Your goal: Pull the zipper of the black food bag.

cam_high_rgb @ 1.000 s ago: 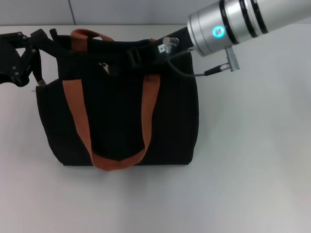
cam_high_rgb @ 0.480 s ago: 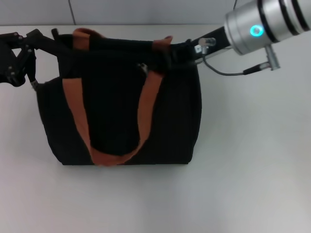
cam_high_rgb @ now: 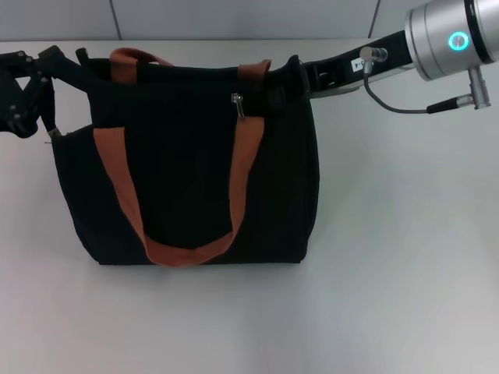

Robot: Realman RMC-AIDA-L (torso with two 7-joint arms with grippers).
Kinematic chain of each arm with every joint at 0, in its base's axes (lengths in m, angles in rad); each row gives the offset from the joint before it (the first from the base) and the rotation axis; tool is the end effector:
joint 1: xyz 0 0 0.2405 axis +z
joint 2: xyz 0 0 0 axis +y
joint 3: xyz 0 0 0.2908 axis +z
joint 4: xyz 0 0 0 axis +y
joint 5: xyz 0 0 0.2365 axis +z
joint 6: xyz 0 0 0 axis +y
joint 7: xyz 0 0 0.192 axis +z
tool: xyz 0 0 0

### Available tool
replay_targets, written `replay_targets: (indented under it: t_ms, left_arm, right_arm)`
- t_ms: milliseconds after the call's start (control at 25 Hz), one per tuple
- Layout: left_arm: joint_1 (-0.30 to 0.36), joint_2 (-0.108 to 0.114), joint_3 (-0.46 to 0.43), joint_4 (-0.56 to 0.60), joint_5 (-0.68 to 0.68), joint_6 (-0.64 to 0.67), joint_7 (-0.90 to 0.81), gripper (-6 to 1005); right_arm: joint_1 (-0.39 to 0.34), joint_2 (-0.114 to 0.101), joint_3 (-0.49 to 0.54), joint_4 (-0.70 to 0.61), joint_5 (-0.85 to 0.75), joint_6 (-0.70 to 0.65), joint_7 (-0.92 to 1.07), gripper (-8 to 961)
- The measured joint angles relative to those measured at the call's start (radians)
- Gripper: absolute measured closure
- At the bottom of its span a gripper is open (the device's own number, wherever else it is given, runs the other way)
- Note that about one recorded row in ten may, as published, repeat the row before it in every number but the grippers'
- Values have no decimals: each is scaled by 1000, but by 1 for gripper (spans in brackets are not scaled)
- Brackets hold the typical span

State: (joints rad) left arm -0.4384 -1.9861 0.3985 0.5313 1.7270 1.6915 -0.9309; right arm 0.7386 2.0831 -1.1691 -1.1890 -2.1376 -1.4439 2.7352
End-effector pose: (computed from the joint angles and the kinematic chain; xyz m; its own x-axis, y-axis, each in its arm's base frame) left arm -0.3196 0.3769 0.0456 0.7219 -0.1155 0.6823 0.3817 -0.7559 -0.5318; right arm 0.1178 0.4461 -0.0556 0.5608 -0.7859 -0.2605 -0.8204 -0.5699 -0.0467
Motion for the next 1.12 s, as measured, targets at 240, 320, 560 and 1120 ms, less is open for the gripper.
replay_targets:
  t_ms: [240, 320, 560, 1120]
  left_arm:
    - [1, -4, 0, 0, 0, 2, 0, 978]
    - [1, -5, 0, 0, 0, 2, 0, 978]
    - [2, -6, 0, -1, 0, 5, -18, 978]
    - [27, -8, -1, -1, 6, 0, -192, 921]
  right_arm:
    - [-27, -1, 67, 32, 171, -28, -121, 852]
    - [-53, -3, 86, 51, 269, -41, -209, 811]
    - [-127, -5, 147, 217, 564, -192, -622, 683]
    - [-238, -11, 180, 594, 487, -466, -1456, 260]
